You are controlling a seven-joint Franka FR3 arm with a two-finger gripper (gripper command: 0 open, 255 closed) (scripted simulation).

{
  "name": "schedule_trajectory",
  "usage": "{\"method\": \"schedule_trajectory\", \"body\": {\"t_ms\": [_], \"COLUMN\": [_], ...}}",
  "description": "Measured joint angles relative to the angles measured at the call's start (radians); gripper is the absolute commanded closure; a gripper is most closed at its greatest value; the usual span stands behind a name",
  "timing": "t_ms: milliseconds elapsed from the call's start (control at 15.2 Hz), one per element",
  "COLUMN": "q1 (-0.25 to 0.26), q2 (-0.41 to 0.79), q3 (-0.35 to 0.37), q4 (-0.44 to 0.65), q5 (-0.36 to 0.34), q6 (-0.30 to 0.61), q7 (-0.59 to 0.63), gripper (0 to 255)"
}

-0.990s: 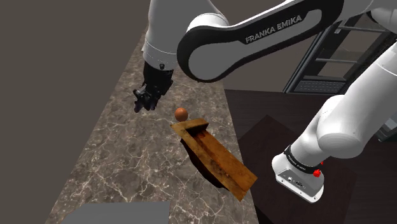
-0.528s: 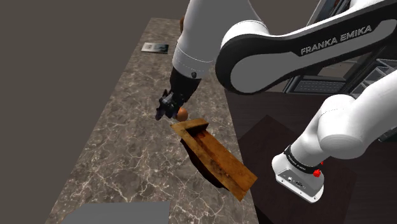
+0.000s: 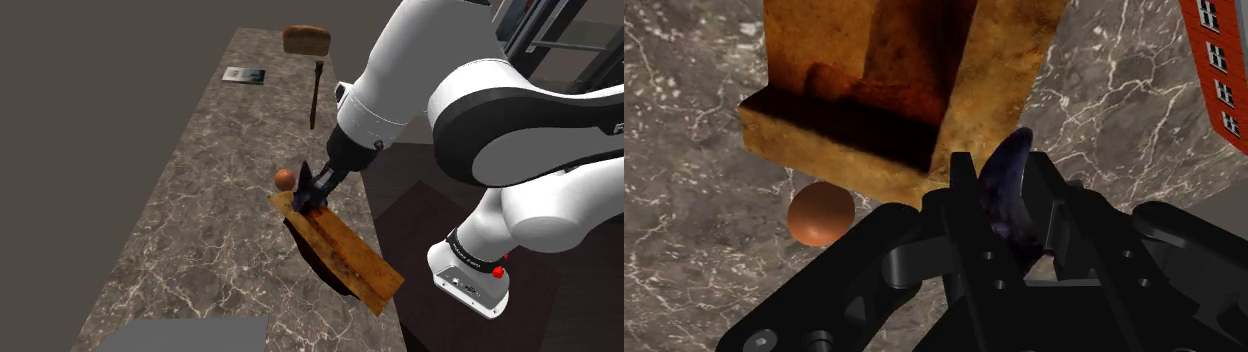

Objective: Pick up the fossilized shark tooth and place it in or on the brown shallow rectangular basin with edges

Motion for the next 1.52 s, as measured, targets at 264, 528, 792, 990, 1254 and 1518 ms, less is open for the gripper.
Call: {"method": "schedule_trajectory", "body": {"t_ms": [264,528,792,990,1254,1518], "q1": [0.073,0.126,0.134,0.142,0.148,0.151], "q2": [-0.166,-0.272,-0.252,-0.239,-0.205,-0.202], "q3": [-0.011,-0.009,0.011,0.025,0.046,0.050], "q4": [-0.103,-0.177,-0.218,-0.250,-0.284,-0.291], "q5": [0.042,0.070,0.089,0.105,0.125,0.129], "q6": [-0.064,-0.098,-0.039,0.004,0.072,0.082], "q7": [0.020,0.041,0.040,0.039,0.035,0.036], "gripper": [255,255,255,255,255,255]}}
